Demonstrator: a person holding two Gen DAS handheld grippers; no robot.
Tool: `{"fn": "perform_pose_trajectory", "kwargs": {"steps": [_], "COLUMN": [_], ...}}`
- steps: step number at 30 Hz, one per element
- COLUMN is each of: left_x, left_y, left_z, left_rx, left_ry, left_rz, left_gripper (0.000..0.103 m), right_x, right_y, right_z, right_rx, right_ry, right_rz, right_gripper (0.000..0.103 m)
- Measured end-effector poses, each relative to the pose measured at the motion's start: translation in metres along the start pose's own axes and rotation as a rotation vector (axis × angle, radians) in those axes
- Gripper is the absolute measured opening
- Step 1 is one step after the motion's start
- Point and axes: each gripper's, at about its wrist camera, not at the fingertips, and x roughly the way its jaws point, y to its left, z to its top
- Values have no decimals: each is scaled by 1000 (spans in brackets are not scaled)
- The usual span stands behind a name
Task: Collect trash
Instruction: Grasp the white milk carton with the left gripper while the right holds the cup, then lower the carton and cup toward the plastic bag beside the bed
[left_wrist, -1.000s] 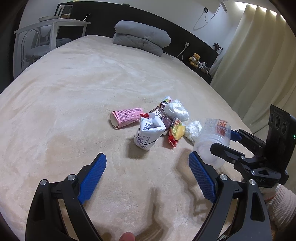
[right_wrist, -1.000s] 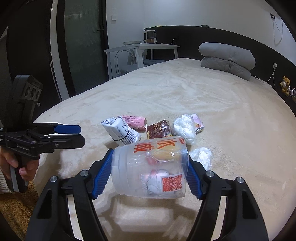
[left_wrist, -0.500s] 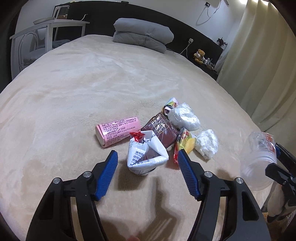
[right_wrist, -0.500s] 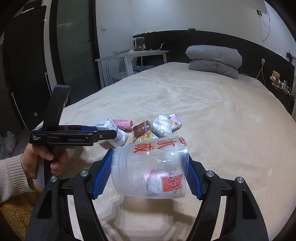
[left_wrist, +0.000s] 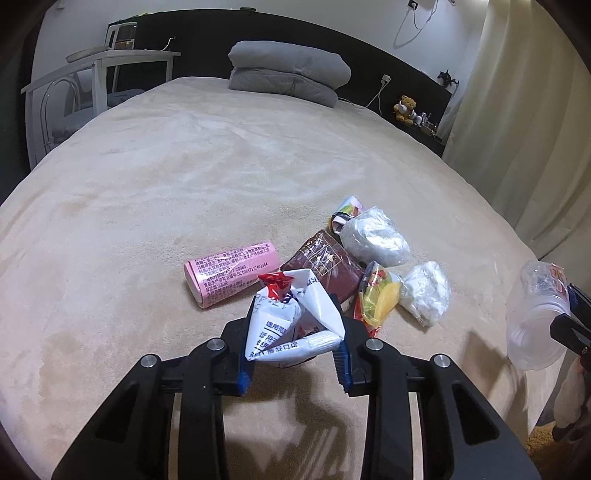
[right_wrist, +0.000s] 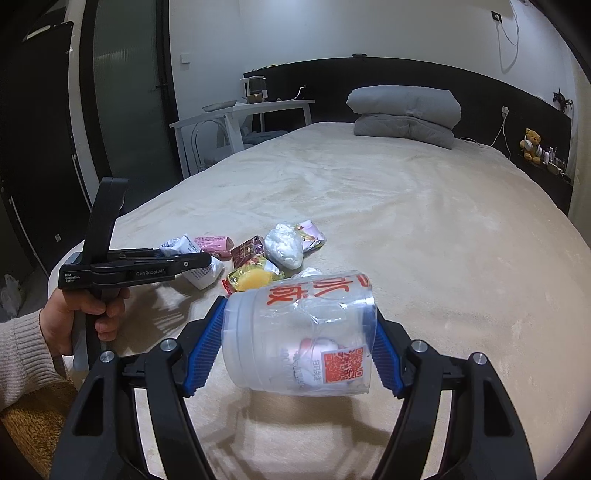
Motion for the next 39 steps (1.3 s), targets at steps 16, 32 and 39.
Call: {"fn": "perform_pose_trajectory", "kwargs": {"steps": [16,32,39], "left_x": [-59,-138,-169], "left_y": [-27,-59,-74], "left_z": [-7,-58,-90], "left_rx": [7,6,11], "left_ry": [-102,-190,-216], "left_rz": [-100,-216,-246], "left_gripper": [33,33,33], "right_x": [-16,-77,-109], "right_y": [4,27,52], "right_z": [-4,-58,-85], "right_rx": [64,158,162], "right_ry": [-20,-48,-62], "right_rz": [-9,-47,-42], "right_gripper": [71,71,71]}}
